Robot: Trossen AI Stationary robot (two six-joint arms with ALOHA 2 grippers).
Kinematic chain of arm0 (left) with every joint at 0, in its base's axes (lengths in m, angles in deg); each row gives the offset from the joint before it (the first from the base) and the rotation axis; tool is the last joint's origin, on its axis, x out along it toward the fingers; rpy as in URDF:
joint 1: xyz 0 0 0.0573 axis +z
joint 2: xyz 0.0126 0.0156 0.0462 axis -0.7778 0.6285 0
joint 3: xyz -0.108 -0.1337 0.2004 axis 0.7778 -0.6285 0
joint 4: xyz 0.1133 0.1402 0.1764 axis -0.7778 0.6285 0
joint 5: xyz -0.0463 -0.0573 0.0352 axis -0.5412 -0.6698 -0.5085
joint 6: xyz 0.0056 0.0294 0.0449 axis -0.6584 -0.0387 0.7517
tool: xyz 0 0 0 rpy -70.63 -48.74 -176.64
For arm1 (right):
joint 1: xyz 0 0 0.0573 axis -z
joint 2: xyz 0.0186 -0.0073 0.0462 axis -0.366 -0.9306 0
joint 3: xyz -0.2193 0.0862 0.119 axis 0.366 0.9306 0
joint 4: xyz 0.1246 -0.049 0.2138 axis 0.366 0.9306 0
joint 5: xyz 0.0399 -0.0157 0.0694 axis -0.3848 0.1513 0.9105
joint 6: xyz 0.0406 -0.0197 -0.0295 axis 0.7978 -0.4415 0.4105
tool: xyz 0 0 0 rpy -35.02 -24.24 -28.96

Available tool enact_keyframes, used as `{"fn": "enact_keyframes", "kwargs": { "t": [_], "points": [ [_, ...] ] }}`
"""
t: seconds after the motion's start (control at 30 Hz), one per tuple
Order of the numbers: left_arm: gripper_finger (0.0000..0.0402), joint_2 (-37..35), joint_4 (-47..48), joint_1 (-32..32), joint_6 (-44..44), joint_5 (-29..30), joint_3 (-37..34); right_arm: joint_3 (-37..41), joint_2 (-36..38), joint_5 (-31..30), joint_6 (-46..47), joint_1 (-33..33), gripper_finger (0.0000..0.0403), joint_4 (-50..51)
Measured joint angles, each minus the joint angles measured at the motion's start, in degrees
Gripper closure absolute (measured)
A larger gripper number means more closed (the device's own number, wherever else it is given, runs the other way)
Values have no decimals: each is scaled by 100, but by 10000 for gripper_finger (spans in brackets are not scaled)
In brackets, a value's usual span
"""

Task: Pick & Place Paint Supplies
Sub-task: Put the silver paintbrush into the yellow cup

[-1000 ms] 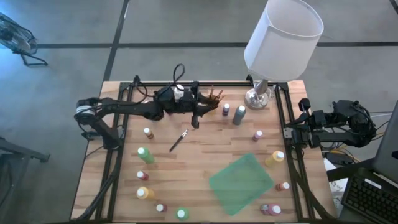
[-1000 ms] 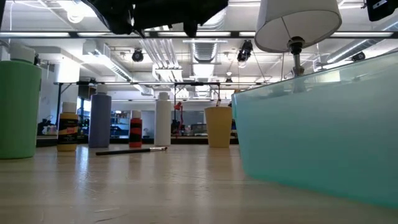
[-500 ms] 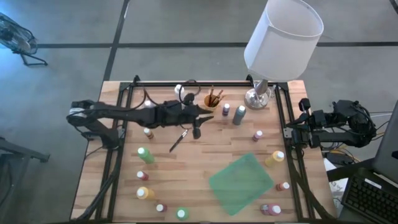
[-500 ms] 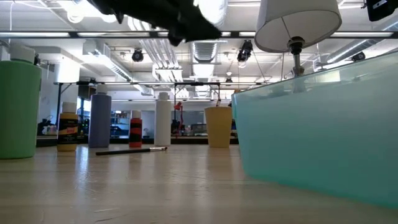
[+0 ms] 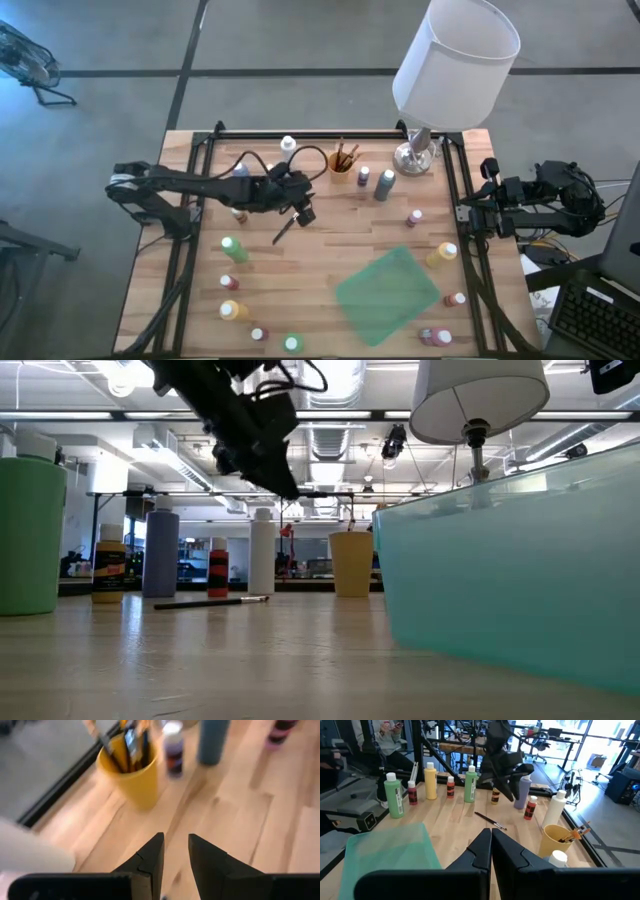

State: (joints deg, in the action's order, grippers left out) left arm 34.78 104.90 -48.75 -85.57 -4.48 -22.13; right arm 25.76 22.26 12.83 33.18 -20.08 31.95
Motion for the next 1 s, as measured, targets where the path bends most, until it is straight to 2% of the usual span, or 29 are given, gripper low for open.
{"fn": "enact_keyframes", "kwargs": {
  "t": [0.33,0.5,0.7,1.0],
  "points": [
    [307,9,435,224,-824,23,0,0,-1,0,-1,-1,394,0],
    [307,185,477,251,-920,-10,38,0,0,0,-1,0,394,0],
    [307,550,751,250,-677,-267,635,0,-2,0,0,0,394,0],
    [307,1279,2160,264,-864,-233,1793,0,-2,0,0,0,394,0]
  ]
}}
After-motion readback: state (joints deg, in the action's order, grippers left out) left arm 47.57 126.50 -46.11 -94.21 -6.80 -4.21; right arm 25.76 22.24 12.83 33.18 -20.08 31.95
